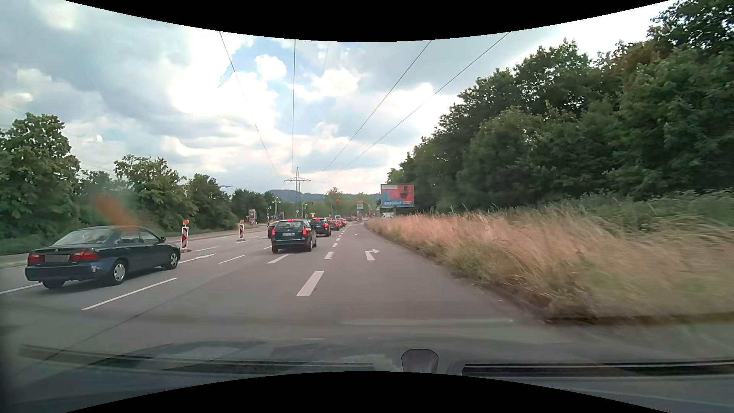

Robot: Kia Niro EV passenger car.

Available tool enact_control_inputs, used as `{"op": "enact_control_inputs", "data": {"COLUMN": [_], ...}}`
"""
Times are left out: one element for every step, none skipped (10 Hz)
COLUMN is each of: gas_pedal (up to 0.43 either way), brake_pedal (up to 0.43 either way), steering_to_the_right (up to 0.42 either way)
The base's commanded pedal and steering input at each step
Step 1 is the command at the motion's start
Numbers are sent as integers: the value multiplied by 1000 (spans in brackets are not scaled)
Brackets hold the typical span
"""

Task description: Follow the waypoints while adhering to traffic rules and regulations

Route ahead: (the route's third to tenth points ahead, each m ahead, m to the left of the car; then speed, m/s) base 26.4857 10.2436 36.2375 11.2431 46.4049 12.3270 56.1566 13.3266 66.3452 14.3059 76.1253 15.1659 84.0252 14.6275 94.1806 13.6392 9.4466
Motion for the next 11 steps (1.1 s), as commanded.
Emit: {"op": "enact_control_inputs", "data": {"gas_pedal": [157,157,157,157,157,157,157,130,118,118,110], "brake_pedal": [0,0,0,0,0,0,0,0,0,0,0], "steering_to_the_right": [-48,-48,-48,-46,-41,-34,-24,-20,-20,-19,-20]}}
